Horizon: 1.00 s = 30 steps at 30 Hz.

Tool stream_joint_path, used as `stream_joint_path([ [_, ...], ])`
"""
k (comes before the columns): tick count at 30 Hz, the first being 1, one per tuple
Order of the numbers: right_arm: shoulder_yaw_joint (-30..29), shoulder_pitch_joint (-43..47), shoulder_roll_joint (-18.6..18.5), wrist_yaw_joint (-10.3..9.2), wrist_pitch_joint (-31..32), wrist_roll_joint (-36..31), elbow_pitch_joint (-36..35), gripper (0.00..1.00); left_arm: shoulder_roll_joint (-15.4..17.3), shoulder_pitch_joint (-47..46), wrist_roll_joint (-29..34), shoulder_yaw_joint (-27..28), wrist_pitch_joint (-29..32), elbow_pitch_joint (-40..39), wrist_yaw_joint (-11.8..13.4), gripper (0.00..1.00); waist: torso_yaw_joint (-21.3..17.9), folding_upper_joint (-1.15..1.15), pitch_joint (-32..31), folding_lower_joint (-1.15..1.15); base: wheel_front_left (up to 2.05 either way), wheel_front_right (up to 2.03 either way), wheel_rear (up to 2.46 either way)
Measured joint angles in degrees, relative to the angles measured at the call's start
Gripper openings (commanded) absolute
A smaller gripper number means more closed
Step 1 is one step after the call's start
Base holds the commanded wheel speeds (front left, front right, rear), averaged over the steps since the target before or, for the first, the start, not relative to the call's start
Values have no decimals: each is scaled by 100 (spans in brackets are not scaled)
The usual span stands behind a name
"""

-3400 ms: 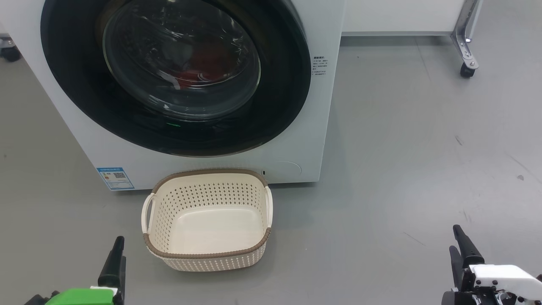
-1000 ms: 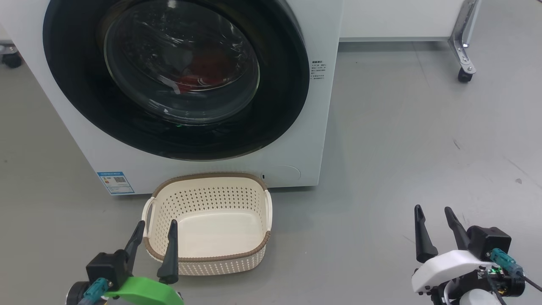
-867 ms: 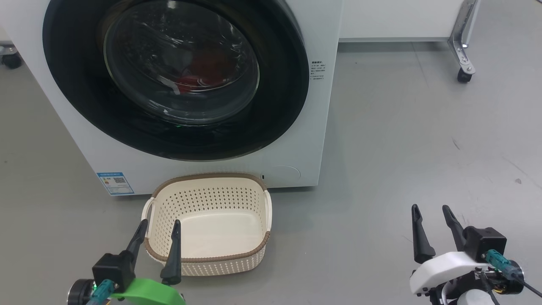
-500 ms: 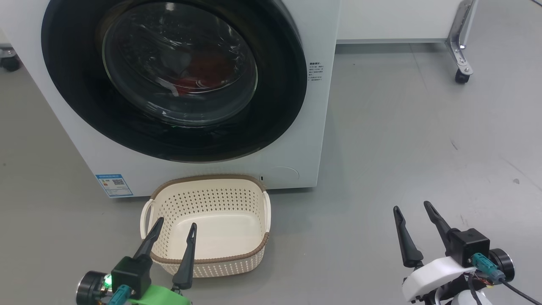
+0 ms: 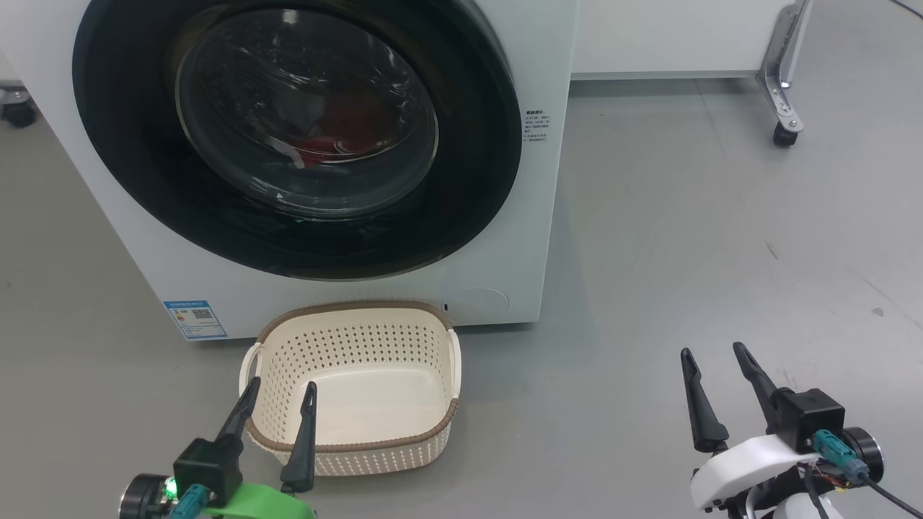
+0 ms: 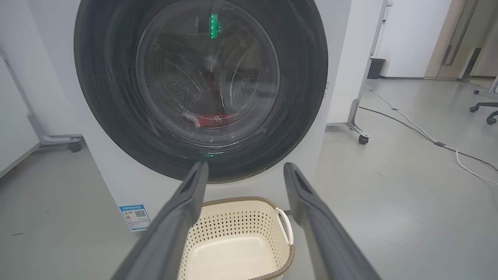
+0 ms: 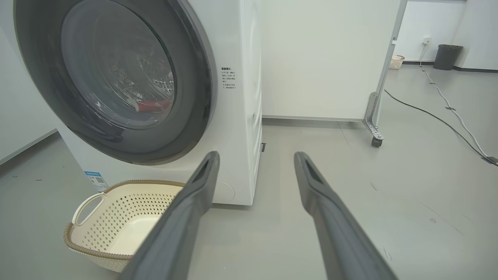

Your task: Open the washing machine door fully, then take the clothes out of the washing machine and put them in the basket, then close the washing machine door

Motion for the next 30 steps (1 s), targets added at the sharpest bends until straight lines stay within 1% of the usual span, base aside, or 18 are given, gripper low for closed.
stream_joint_path([
  [4, -35, 5, 25, -40, -1, 4, 40, 100, -7, 0, -32, 34, 0, 76, 24, 100, 12, 0, -14, 0, 0, 0, 0],
  [14, -70, 9, 48, -40, -1, 2, 111, 100, -13, 1, -32, 60, 0, 147, 96, 100, 44, 0, -23, 0, 0, 0, 0],
  [20, -88, 9, 85, -33, -1, 1, 137, 100, -18, 1, -31, 63, 0, 165, 96, 100, 55, 0, -12, 0, 0, 0, 0],
  [21, -92, 9, 87, -32, -1, 1, 144, 71, -18, 0, -32, 63, 0, 166, 96, 100, 57, 0, -11, 0, 0, 0, 0],
  [22, -100, 9, 92, -32, -1, 1, 157, 30, -18, 0, -31, 63, 0, 166, 96, 100, 58, 0, -10, 0, 0, 0, 0],
  [23, -102, 10, 99, -21, -1, 2, 171, 0, -18, 0, -31, 63, 0, 167, 96, 100, 59, 0, -8, 0, 0, 0, 0],
  [24, -102, 10, 101, 16, -1, 2, 187, 0, -18, 0, -31, 63, 0, 171, 96, 100, 60, 0, -7, 0, 0, 0, 0],
  [27, -101, 10, 109, 22, -1, 1, 212, 0, -18, -1, -30, 62, 0, 186, 96, 100, 63, 0, -4, 0, 0, 0, 0],
  [30, -104, 10, 123, 69, -1, 2, 225, 0, -18, -1, -30, 63, 0, 198, 96, 100, 66, 0, -1, 0, 0, 0, 0],
])
